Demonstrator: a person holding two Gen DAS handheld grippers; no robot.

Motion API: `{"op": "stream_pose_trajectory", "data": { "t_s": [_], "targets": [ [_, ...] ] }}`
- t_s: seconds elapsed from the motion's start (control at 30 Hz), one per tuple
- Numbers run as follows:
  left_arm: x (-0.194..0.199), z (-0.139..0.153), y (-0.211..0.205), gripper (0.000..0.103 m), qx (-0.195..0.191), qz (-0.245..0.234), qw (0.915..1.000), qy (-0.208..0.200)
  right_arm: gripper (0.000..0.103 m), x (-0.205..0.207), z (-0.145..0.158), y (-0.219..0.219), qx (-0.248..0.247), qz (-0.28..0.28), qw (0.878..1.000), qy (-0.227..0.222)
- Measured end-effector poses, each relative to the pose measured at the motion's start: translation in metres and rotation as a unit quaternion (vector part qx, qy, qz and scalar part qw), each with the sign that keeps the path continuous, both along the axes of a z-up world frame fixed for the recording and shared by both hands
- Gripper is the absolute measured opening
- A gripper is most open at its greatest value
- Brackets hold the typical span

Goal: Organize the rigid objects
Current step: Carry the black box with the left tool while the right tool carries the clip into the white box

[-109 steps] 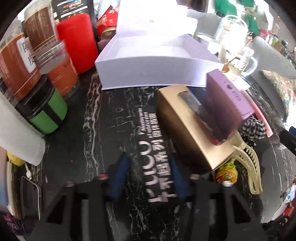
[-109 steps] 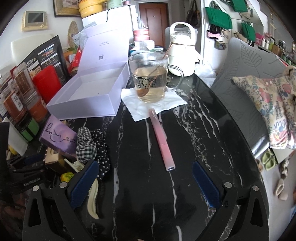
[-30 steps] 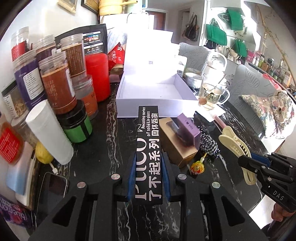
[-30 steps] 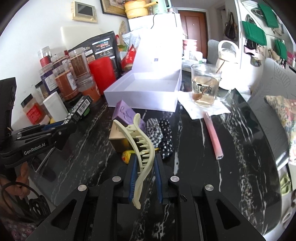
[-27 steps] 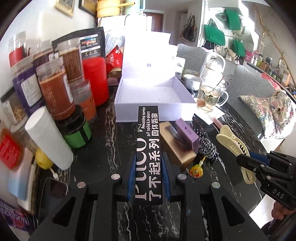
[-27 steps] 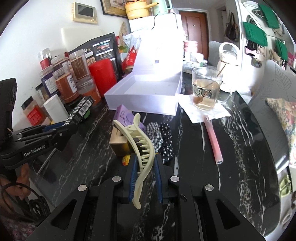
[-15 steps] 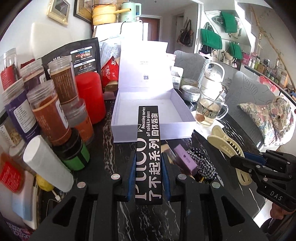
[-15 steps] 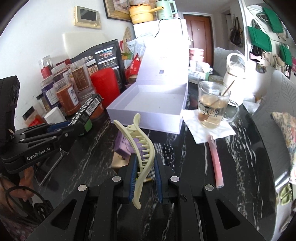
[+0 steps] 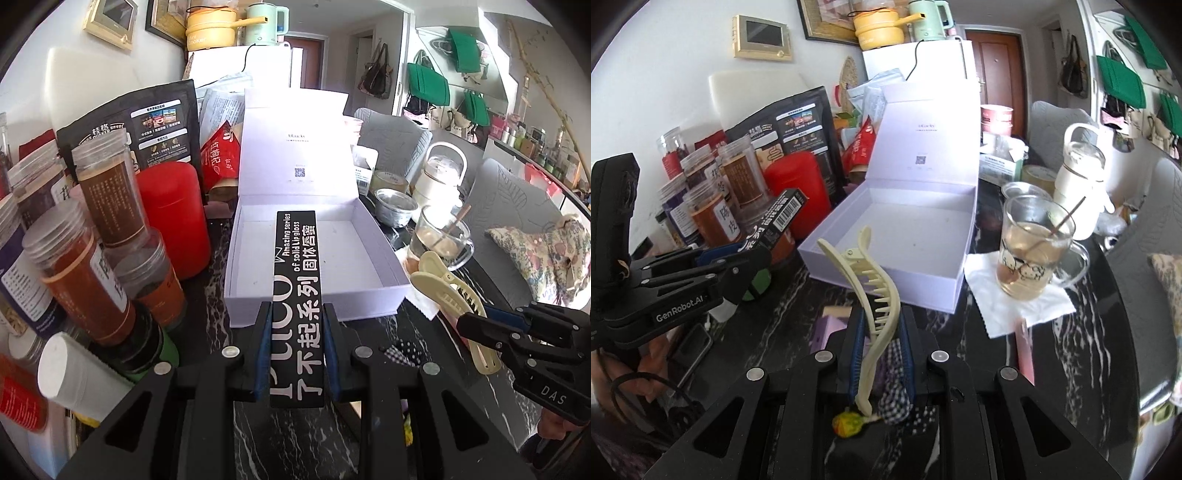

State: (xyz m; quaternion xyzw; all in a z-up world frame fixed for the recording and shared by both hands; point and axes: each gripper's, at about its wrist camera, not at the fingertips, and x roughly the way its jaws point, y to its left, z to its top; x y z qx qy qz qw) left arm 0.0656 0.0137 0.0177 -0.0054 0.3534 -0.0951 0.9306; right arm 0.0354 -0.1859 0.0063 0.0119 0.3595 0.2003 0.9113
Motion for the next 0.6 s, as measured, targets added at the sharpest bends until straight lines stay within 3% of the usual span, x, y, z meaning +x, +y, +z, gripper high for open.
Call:
{"op": "stream_pose_trajectory", "data": {
  "t_s": [0.6],
  "targets": [
    [0.074, 0.012, -0.003, 0.025, 0.012, -0.008, 0.9996, -0.025, 0.018, 0.075, 0.016, 0.005, 0.002, 0.003, 1.0, -0.004]
  ]
}}
